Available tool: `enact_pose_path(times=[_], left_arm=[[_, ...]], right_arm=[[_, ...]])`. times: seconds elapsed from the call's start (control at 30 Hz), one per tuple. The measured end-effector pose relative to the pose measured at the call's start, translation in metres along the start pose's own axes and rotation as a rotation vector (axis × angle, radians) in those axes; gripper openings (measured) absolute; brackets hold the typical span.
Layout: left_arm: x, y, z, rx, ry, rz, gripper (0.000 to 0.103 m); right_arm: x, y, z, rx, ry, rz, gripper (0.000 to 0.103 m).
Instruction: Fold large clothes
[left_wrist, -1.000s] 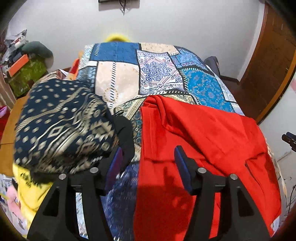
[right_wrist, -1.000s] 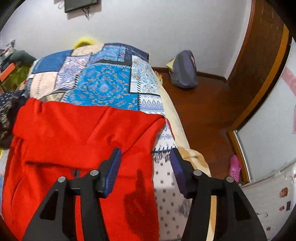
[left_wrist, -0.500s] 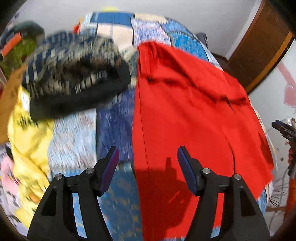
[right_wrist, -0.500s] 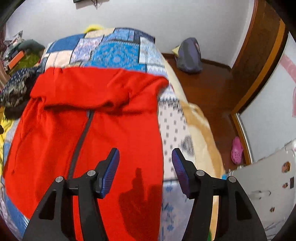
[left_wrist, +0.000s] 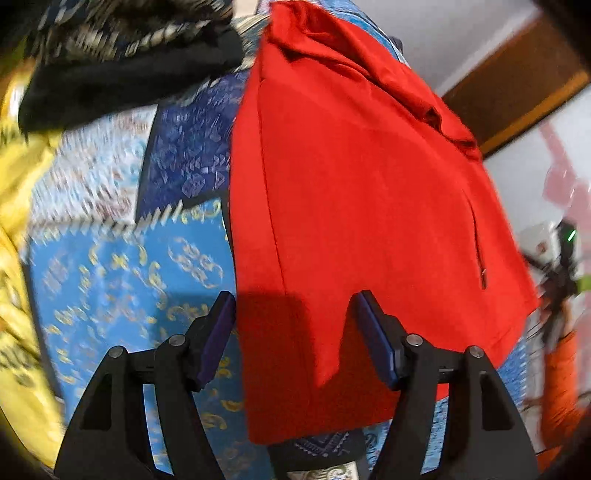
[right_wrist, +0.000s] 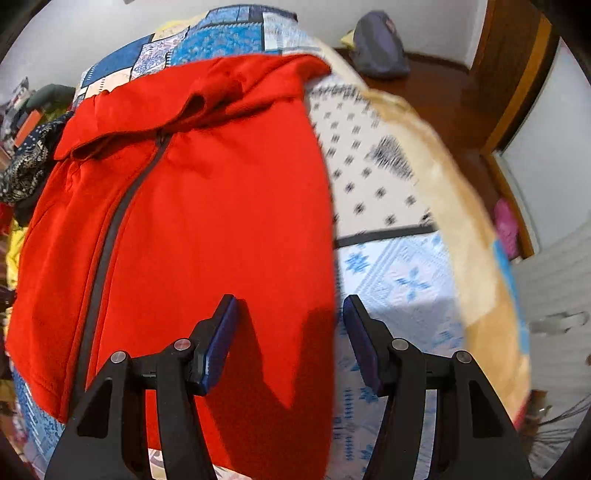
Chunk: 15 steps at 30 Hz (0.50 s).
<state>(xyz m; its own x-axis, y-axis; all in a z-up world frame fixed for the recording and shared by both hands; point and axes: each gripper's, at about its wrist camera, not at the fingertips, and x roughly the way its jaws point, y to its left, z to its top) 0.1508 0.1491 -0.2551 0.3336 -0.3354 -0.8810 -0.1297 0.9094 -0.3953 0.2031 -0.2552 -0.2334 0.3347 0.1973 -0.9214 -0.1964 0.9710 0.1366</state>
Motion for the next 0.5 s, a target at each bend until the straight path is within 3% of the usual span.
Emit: enact_pose_path(times=[0.1, 0.13, 0.17, 0.23, 0.27, 0.37, 0.5], left_arm=[[-0.001, 0.006, -0.003, -0.032, -0.012, -0.045, 0.063], [-0.002, 0.005, -0.004, -0.026, -0.017, -0.05, 0.06], [-0.004, 0.001, -0.004, -0.008, -0.023, -0.065, 0.049], [-0.009, -0.005, -0.003, 0.018, -0.026, -0.096, 0.023], [-0.01, -0.008, 0.0, 0.022, -0.023, -0.11, 0.005], [-0.011, -0.017, 0.012, 0.024, -0.028, -0.136, 0.004], [-0.03, -0.031, 0.032, 0.047, -0.103, -0.155, 0.003]], right_arm=[[0.003, 0.009, -0.002, -0.016, -0.017, 0.038, 0.055], [0.004, 0.013, -0.002, -0.027, -0.022, 0.048, 0.048], [0.004, 0.018, -0.002, -0.044, -0.018, 0.06, 0.033], [0.005, 0.025, -0.002, -0.071, -0.014, 0.063, 0.016], [0.004, 0.027, 0.001, -0.081, -0.019, 0.055, 0.012], [-0.006, 0.03, 0.01, -0.081, -0.054, 0.096, 0.01], [-0.027, 0.032, 0.031, -0.087, -0.129, 0.108, 0.009]])
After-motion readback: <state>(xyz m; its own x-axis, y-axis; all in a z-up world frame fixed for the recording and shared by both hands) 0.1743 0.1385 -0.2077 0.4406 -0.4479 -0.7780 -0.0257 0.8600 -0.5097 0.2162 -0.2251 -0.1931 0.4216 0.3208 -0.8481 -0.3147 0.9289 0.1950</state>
